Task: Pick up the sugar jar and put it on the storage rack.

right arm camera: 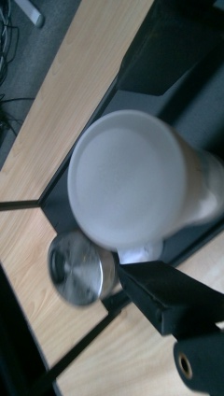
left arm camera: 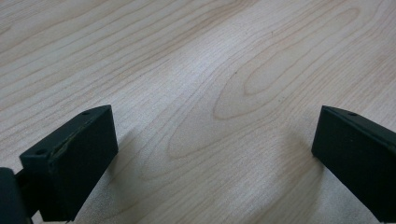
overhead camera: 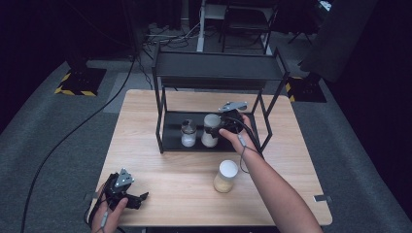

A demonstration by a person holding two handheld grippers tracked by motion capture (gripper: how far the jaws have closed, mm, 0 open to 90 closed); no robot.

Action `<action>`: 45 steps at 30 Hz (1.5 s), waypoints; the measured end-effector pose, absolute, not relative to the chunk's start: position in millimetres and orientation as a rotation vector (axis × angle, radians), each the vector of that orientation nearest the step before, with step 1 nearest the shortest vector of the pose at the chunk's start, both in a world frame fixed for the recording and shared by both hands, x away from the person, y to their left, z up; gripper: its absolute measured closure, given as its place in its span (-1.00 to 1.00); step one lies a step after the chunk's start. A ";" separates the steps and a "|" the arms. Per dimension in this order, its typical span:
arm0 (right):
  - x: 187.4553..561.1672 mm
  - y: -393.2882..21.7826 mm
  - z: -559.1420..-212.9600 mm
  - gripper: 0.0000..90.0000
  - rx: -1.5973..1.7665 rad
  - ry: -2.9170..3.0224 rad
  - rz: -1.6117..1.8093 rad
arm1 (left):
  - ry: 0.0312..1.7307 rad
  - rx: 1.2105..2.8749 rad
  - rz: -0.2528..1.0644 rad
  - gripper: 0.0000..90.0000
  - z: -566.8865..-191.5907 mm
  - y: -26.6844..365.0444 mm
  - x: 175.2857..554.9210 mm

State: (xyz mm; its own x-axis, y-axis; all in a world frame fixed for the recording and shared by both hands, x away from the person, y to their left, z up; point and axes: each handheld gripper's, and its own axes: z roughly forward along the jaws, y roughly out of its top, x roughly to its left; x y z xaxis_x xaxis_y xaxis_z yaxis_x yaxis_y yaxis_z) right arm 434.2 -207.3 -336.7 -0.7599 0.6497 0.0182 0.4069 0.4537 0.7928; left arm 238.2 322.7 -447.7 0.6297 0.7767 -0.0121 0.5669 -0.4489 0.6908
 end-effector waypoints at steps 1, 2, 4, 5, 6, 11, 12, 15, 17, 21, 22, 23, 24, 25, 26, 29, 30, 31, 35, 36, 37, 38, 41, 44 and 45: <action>429.8 -209.3 -333.9 -0.80 0.904 2.410 1.211 | 1.046 2.179 0.404 -1.00 -447.8 322.7 238.1; 425.9 -212.2 -331.2 -0.80 0.899 2.404 1.225 | 1.046 2.180 0.404 -1.00 -447.7 322.7 238.2; 418.0 -218.2 -325.5 -0.81 0.897 2.391 1.254 | 1.046 2.180 0.404 -1.00 -447.7 322.7 238.2; 413.7 -221.1 -323.0 -0.81 0.888 2.384 1.267 | 1.046 2.180 0.404 -1.00 -447.7 322.7 238.2; 409.6 -224.0 -320.2 -0.81 0.879 2.380 1.275 | 1.046 2.180 0.404 -1.00 -447.7 322.7 238.2; 389.3 -239.2 -307.5 -0.81 0.834 2.377 1.308 | 1.045 2.180 0.404 -1.00 -447.7 322.7 238.3; 384.8 -242.7 -305.2 -0.81 0.831 2.374 1.317 | 1.046 2.180 0.404 -1.00 -447.7 322.7 238.2; 372.3 -253.4 -298.8 -0.81 0.807 2.371 1.338 | 1.045 2.181 0.404 -1.00 -447.7 322.7 238.3; 363.8 -259.7 -295.1 -0.81 0.790 2.364 1.346 | 1.044 2.180 0.404 -1.00 -447.8 322.8 238.3; 348.4 -271.1 -288.3 -0.81 0.774 2.355 1.363 | 1.045 2.180 0.404 -1.00 -447.7 322.7 238.2; 344.6 -273.4 -286.9 -0.81 0.770 2.351 1.366 | 1.045 2.180 0.404 -1.00 -447.7 322.7 238.2; 340.5 -275.3 -285.8 -0.81 0.771 2.347 1.366 | 1.045 2.180 0.404 -1.00 -447.7 322.7 238.2; 336.7 -276.8 -284.5 -0.81 0.778 2.346 1.362 | 1.045 2.180 0.404 -1.00 -447.7 322.7 238.3; 333.5 -278.8 -284.1 -0.81 0.780 2.346 1.369 | 1.044 2.180 0.404 -1.00 -447.8 322.8 238.3; 330.2 -280.7 -284.1 -0.81 0.776 2.346 1.377 | 1.045 2.180 0.404 -1.00 -447.7 322.7 238.3; 320.7 -285.6 -283.6 -0.81 0.762 2.344 1.395 | 1.044 2.180 0.404 -1.00 -447.8 322.8 238.3; 317.7 -287.2 -283.4 -0.81 0.758 2.343 1.400 | 1.045 2.180 0.404 -1.00 -447.7 322.7 238.3; 314.3 -288.5 -283.3 -0.81 0.755 2.341 1.404 | 1.045 2.180 0.404 -1.00 -447.7 322.7 238.3; 302.6 -292.1 -283.5 -0.81 0.754 2.348 1.411 | 1.044 2.180 0.404 -1.00 -447.8 322.8 238.3; 299.7 -292.7 -283.8 -0.81 0.749 2.349 1.411 | 1.046 2.180 0.403 -1.00 -447.7 322.7 238.3; 297.1 -293.1 -284.0 -0.81 0.744 2.353 1.409 | 1.044 2.180 0.404 -1.00 -447.8 322.8 238.3; 294.6 -293.6 -284.0 -0.81 0.741 2.356 1.405 | 1.046 2.180 0.404 -1.00 -447.7 322.7 238.3; 287.9 -297.2 -285.5 -0.81 0.732 2.355 1.413 | 1.044 2.180 0.404 -1.00 -447.8 322.8 238.3; 282.1 -300.9 -289.0 -0.82 0.730 2.352 1.426 | 1.044 2.180 0.404 -1.00 -447.8 322.8 238.3; 280.4 -301.7 -290.4 -0.82 0.730 2.354 1.426 | 1.044 2.179 0.404 -1.00 -447.9 322.9 238.3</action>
State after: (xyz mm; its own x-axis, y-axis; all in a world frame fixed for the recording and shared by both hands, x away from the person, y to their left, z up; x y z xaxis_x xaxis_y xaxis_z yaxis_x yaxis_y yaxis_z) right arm 280.4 -301.7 -290.4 -0.8282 0.5604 0.0113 0.2695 0.3806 0.8846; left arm 238.3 322.9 -447.9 0.6303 0.7763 -0.0125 0.5659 -0.4484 0.6918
